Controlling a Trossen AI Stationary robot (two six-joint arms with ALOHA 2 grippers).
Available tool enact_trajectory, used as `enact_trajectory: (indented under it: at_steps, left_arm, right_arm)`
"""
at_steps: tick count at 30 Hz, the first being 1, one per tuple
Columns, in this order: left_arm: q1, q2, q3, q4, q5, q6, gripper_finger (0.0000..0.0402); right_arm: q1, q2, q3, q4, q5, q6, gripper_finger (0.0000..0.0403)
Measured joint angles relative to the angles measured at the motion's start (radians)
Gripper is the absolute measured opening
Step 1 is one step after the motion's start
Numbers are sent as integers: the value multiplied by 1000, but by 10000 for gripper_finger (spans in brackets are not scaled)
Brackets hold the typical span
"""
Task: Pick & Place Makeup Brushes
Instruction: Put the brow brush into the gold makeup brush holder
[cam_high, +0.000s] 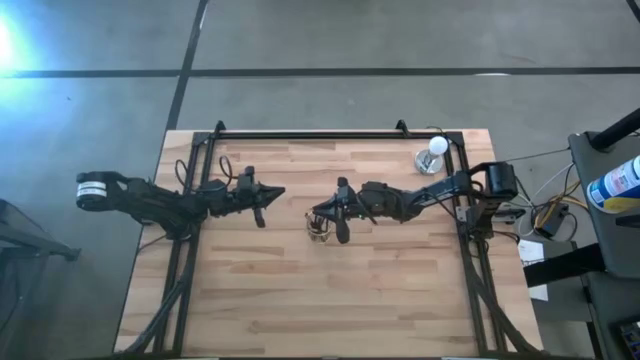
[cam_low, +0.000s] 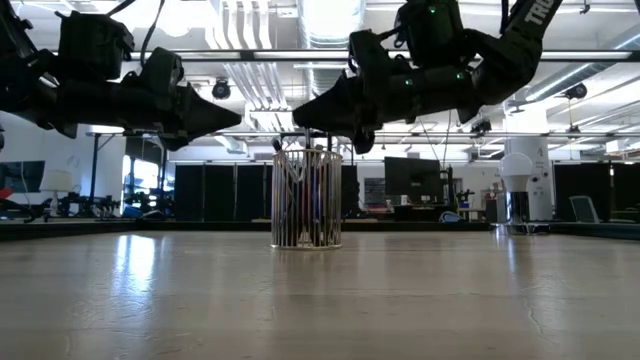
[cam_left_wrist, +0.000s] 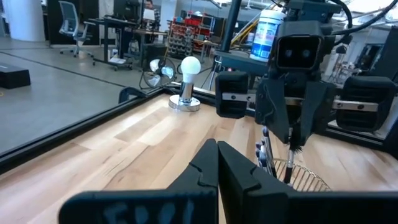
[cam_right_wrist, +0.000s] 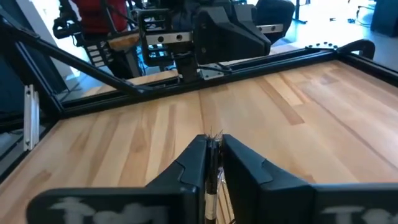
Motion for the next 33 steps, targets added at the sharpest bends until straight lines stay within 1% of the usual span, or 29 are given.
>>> enact_trajectory:
  at_steps: [5,12,14,16,18,21,23,27,28,33]
  left_arm:
    - [0,0,0,0,-6,-13,0]
    - [2,-22,0,-11,11,-15,0]
    - [2,-38,-1,-25,23,-16,0]
    - [4,-62,-1,-44,43,-16,0]
    - [5,-90,-1,-69,57,-16,0]
    - [9,-142,-1,-126,61,-14,0]
    - [12,-178,-2,-174,60,-7,0]
    - [22,-235,-2,-249,60,-1,0]
    - [24,-249,-2,-267,60,-1,0]
    - [29,-290,-2,-321,57,-1,0]
  right_arm:
    - [0,-17,0,-2,1,-1,85]
    - [-1,-98,0,-117,2,-3,144]
    - [-1,-137,0,-161,1,-31,154]
    - [-2,-186,0,-211,-1,-86,156]
    - [-7,-231,0,-266,-1,-134,145]
    - [-28,-251,0,-290,-20,-144,110]
    - [-45,-227,5,-273,-68,-143,79]
    - [-61,-146,74,-271,-153,-124,20]
    - [-61,-126,93,-278,-163,-126,14]
    - [-60,-44,189,-437,-170,-151,9]
